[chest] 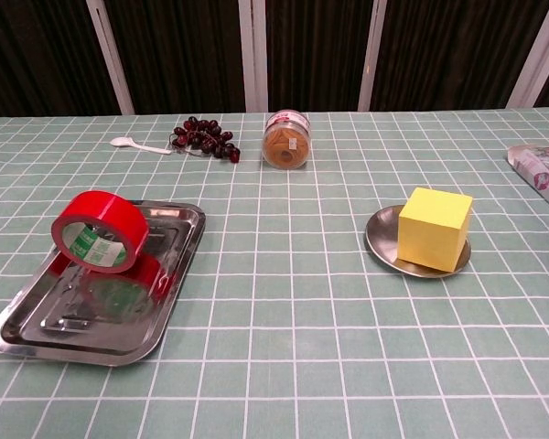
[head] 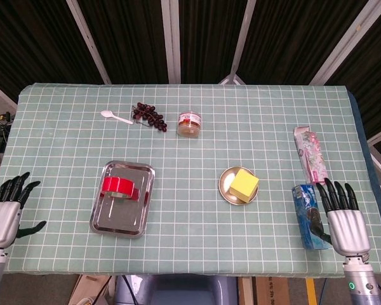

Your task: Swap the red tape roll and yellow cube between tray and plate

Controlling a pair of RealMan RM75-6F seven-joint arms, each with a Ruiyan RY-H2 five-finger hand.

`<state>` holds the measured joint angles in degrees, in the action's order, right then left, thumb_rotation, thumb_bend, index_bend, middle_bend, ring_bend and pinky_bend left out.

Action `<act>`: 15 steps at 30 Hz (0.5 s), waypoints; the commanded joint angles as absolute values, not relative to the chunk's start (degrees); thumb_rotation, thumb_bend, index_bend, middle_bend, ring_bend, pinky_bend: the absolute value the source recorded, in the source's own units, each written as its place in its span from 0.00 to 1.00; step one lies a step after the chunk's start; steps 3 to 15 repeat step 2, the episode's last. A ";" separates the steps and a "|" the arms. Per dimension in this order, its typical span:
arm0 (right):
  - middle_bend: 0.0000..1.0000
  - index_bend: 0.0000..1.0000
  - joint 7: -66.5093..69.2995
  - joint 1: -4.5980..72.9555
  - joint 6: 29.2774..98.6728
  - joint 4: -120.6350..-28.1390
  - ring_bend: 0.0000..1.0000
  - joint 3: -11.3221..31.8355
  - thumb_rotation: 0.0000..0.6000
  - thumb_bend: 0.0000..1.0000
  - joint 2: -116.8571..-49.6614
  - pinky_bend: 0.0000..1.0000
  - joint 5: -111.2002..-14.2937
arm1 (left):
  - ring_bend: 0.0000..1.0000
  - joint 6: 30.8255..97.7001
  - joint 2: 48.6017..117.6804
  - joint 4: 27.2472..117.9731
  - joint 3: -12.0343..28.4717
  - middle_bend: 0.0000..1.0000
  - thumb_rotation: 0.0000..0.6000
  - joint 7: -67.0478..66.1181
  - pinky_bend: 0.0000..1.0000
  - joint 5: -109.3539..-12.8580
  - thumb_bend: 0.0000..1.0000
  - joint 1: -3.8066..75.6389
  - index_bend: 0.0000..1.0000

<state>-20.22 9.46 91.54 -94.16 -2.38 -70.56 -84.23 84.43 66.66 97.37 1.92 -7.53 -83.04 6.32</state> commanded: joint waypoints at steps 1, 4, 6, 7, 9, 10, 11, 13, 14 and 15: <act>0.00 0.00 -20.75 8.92 91.08 -93.71 0.00 -1.37 1.00 0.00 -71.29 0.00 -83.54 | 0.00 84.64 65.77 97.28 1.62 0.00 1.00 -7.08 0.00 -82.90 0.01 5.78 0.17; 0.00 0.00 -20.48 8.88 90.50 -93.64 0.00 -1.26 1.00 0.00 -71.33 0.00 -83.14 | 0.00 84.53 65.53 97.19 1.61 0.00 1.00 -6.84 0.00 -82.80 0.01 5.74 0.17; 0.00 0.00 -20.48 8.88 90.50 -93.64 0.00 -1.26 1.00 0.00 -71.33 0.00 -83.14 | 0.00 84.53 65.53 97.19 1.61 0.00 1.00 -6.84 0.00 -82.80 0.01 5.74 0.17; 0.00 0.00 -20.48 8.88 90.50 -93.64 0.00 -1.26 1.00 0.00 -71.33 0.00 -83.14 | 0.00 84.53 65.53 97.19 1.61 0.00 1.00 -6.84 0.00 -82.80 0.01 5.74 0.17; 0.00 0.00 -20.48 8.88 90.50 -93.64 0.00 -1.26 1.00 0.00 -71.33 0.00 -83.14 | 0.00 84.53 65.53 97.19 1.61 0.00 1.00 -6.84 0.00 -82.80 0.01 5.74 0.17; 0.00 0.00 -20.48 8.88 90.50 -93.64 0.00 -1.26 1.00 0.00 -71.33 0.00 -83.14 | 0.00 84.53 65.53 97.19 1.61 0.00 1.00 -6.84 0.00 -82.80 0.01 5.74 0.17; 0.00 0.00 -20.48 8.88 90.50 -93.64 0.00 -1.26 1.00 0.00 -71.33 0.00 -83.14 | 0.00 84.53 65.53 97.19 1.61 0.00 1.00 -6.84 0.00 -82.80 0.01 5.74 0.17; 0.00 0.00 -20.48 8.88 90.50 -93.64 0.00 -1.26 1.00 0.00 -71.33 0.00 -83.14 | 0.00 84.53 65.53 97.19 1.61 0.00 1.00 -6.84 0.00 -82.80 0.01 5.74 0.17; 0.00 0.00 -20.48 8.88 90.50 -93.64 0.00 -1.26 1.00 0.00 -71.33 0.00 -83.14 | 0.00 84.53 65.53 97.19 1.61 0.00 1.00 -6.84 0.00 -82.80 0.01 5.74 0.17; 0.00 0.00 -20.48 8.88 90.50 -93.64 0.00 -1.26 1.00 0.00 -71.33 0.00 -83.14 | 0.00 84.53 65.53 97.19 1.61 0.00 1.00 -6.84 0.00 -82.80 0.01 5.74 0.17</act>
